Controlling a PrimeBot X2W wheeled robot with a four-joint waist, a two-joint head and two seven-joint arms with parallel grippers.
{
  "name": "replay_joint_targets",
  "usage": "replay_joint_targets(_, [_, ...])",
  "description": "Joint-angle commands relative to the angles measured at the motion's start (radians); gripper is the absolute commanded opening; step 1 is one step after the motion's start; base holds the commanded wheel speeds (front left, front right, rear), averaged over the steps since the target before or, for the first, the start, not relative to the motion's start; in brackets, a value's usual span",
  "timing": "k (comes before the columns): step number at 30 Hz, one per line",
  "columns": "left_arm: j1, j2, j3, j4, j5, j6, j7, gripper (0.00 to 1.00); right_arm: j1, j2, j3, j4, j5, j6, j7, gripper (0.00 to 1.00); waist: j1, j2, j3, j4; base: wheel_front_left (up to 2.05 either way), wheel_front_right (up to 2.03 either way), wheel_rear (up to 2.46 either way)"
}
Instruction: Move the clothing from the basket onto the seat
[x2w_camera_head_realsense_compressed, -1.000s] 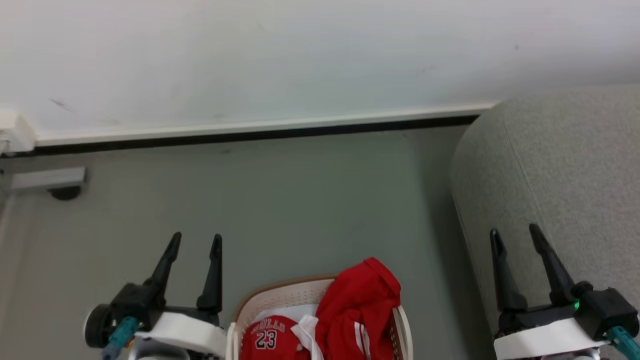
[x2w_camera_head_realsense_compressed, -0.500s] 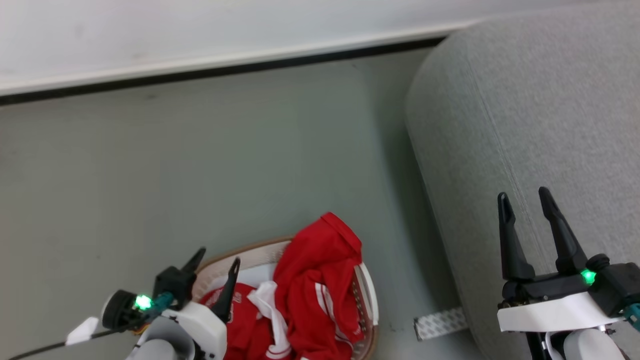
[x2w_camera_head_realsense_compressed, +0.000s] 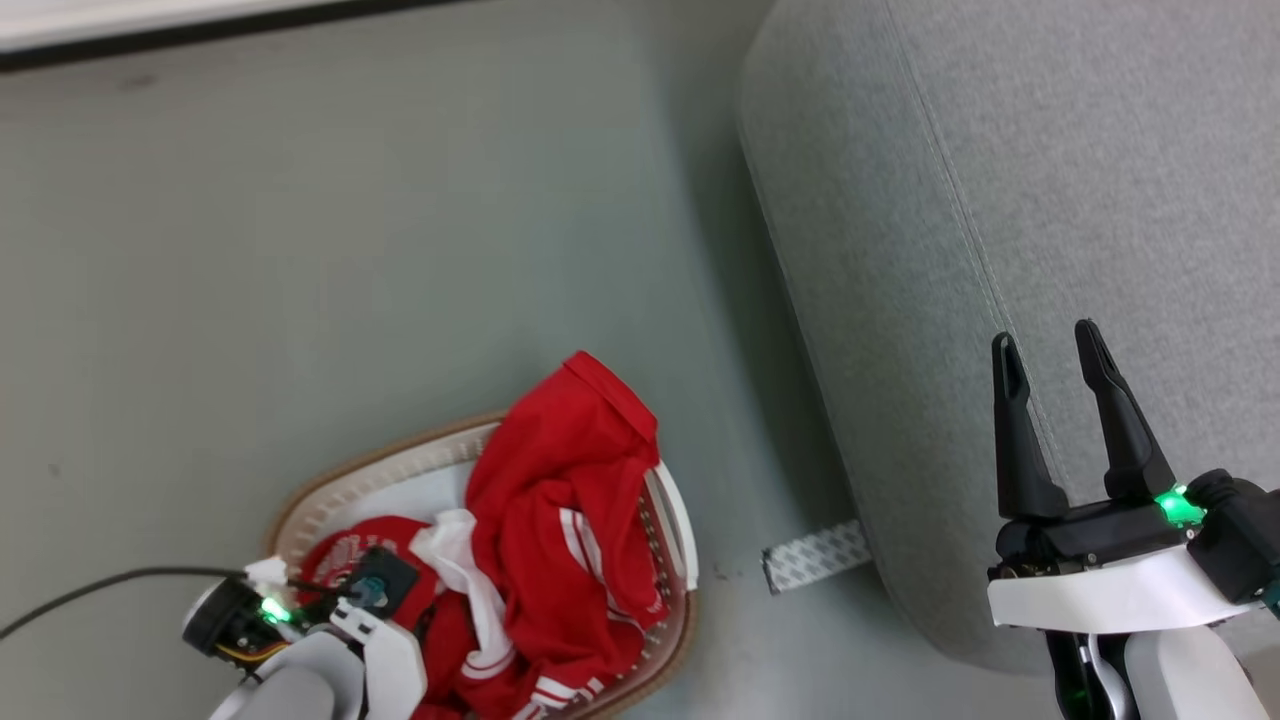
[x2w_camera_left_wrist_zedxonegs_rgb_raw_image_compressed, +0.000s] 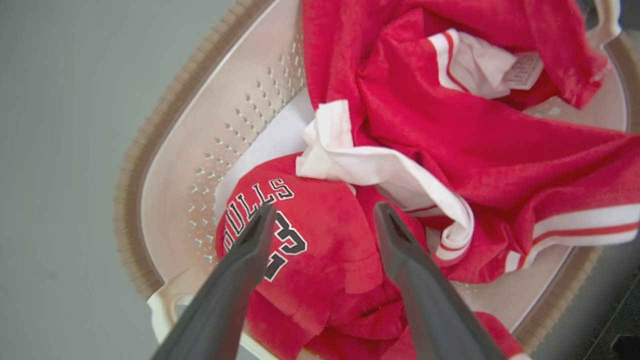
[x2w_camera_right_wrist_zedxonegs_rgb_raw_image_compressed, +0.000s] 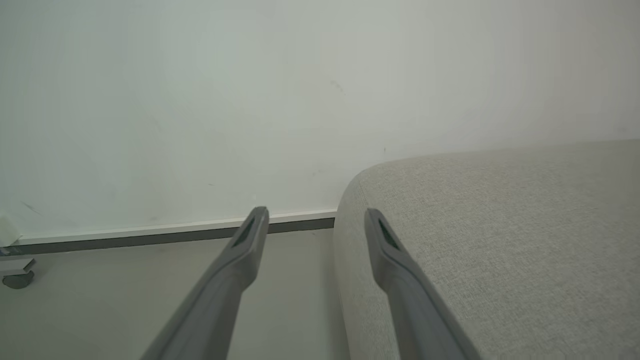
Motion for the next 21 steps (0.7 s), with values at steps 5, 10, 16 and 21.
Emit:
replay_joint_targets(5, [-0.076, 0.03, -0.077, 0.099, 0.037, 0.001, 0.019, 1.0, -0.023, -0.002, 0.016, -0.022, 0.051, -0.002, 0.0, 1.0, -0.0002, 0.0, 0.099, -0.073, 0.0, 0.0, 0.0])
replay_joint_targets(10, [-0.125, 0.055, -0.136, 0.137, 0.065, 0.001, 0.058, 1.0, -0.043, -0.003, 0.032, -0.04, 0.079, -0.002, 0.0, 1.0, -0.0002, 0.0, 0.169, -0.105, 0.0, 0.0, 0.0])
replay_joint_targets(16, [-0.169, 0.083, -0.181, 0.159, 0.076, 0.001, 0.186, 1.0, -0.062, -0.002, 0.05, -0.064, 0.11, -0.002, 0.0, 1.0, -0.0002, 0.0, 0.24, -0.135, 0.0, 0.0, 0.0])
replay_joint_targets(21, [-0.179, 0.077, -0.214, 0.165, 0.064, 0.001, 0.206, 1.0, -0.07, -0.003, 0.058, -0.065, 0.123, -0.002, 0.0, 1.0, -0.0002, 0.0, 0.26, -0.141, 0.0, 0.0, 0.0])
